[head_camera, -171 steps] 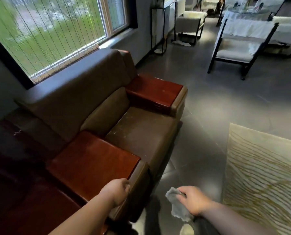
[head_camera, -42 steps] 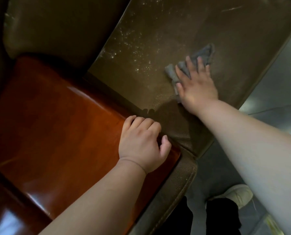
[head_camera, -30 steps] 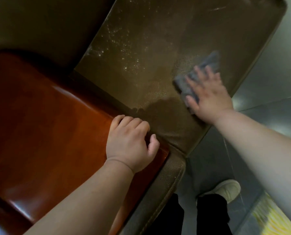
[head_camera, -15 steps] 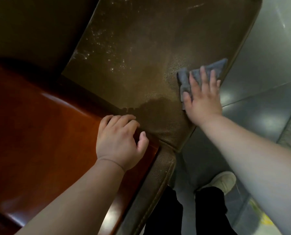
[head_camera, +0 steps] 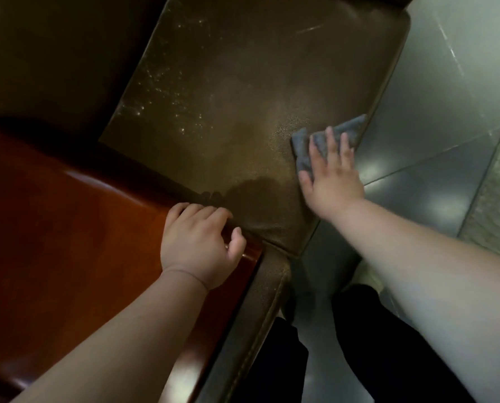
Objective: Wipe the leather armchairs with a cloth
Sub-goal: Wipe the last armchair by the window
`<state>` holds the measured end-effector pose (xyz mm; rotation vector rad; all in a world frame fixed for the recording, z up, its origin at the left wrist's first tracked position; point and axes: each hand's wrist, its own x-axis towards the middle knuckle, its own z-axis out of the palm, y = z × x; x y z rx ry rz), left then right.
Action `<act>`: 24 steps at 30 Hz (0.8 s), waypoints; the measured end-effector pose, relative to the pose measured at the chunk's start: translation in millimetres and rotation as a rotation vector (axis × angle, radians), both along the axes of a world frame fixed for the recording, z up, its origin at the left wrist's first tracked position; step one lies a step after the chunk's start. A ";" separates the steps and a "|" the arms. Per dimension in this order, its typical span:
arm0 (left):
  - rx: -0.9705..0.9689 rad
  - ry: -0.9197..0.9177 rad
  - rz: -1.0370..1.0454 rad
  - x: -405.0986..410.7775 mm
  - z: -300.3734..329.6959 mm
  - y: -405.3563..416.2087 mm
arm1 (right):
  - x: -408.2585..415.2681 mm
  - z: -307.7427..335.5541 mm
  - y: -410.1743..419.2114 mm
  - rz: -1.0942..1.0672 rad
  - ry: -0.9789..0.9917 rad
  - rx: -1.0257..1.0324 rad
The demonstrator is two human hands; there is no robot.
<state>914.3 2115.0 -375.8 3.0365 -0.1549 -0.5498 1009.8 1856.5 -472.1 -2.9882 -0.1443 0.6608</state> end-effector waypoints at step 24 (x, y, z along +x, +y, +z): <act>-0.132 0.093 0.516 53.5 -101.1 -128.9 | 58.6 -19.7 -62.2 0.659 -0.038 0.097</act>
